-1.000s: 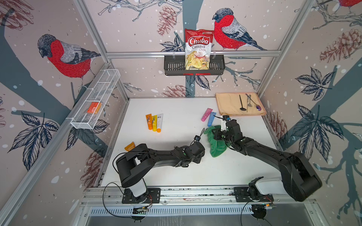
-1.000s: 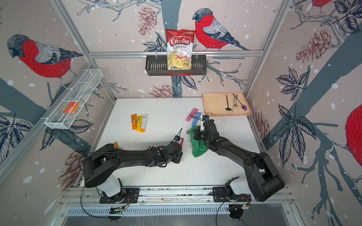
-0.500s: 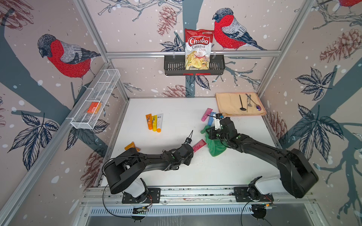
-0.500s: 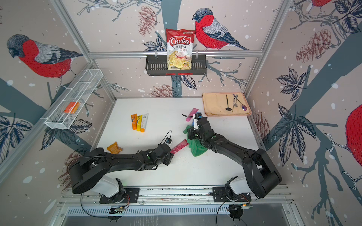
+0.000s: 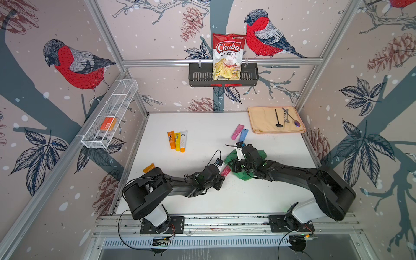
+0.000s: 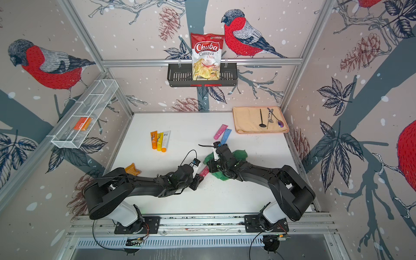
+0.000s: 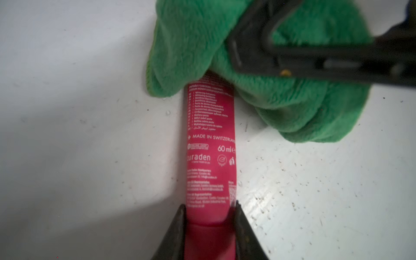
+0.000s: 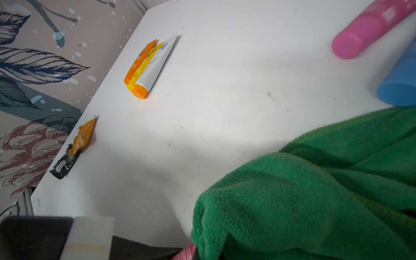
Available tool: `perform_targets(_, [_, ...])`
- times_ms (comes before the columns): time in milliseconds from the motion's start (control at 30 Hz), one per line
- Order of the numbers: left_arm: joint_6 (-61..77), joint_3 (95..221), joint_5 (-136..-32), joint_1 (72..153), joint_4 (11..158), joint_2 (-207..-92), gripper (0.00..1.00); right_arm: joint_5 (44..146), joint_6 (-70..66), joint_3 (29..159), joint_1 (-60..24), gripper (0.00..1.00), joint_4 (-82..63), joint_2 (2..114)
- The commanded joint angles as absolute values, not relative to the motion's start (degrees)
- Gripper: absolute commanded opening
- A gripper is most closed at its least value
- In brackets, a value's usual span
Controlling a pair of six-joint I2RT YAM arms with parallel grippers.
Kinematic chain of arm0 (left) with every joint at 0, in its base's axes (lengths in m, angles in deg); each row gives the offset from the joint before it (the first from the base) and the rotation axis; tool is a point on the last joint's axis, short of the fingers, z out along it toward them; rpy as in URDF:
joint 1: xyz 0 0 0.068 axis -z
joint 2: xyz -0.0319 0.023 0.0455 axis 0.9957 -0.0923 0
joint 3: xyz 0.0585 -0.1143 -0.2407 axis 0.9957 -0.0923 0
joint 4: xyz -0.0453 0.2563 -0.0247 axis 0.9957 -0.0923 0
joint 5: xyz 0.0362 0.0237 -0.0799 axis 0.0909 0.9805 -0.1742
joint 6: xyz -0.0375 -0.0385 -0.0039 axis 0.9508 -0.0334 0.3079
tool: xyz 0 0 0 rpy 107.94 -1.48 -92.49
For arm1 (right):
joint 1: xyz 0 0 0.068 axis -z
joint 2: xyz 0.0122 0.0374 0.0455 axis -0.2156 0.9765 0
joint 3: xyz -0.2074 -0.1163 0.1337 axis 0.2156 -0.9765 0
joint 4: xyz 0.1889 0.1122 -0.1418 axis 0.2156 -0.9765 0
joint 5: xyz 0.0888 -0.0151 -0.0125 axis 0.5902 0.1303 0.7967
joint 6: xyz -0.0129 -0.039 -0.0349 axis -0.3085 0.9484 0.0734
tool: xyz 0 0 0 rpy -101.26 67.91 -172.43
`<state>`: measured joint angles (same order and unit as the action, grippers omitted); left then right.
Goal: Wipe the surface of the toothpaste tube
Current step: Wipe the dirt from the toothpaste tube.
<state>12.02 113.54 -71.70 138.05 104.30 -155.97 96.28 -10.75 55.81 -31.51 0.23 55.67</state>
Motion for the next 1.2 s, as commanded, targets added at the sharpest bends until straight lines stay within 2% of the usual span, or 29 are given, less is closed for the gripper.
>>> perform_targets(0, [11.8,112.2,-73.4,137.9,104.7,-156.3,0.25,101.3,-13.2,54.4,-32.4,0.0,6.0,56.5])
perform_targets(333, [11.5,110.6,-73.0,137.8,107.1,-155.7,0.19,105.8,-13.8,55.5,-36.9,0.0,6.3,62.6])
perform_targets(567, [11.0,110.1,-72.9,137.8,107.7,-155.5,0.15,90.1,-10.4,58.7,-34.5,0.0,-8.5,63.1])
perform_targets(800, [10.6,110.2,-73.0,137.8,107.5,-155.6,0.14,84.5,-6.8,60.8,-26.4,0.0,-14.0,64.7])
perform_targets(900, [10.6,110.2,-73.1,137.8,107.6,-155.6,0.14,86.8,-6.7,61.4,-26.5,0.0,-13.2,64.4])
perform_targets(1167, [10.5,110.3,-73.0,137.7,107.6,-155.7,0.13,102.6,-7.7,60.0,-34.7,0.0,-7.3,59.4])
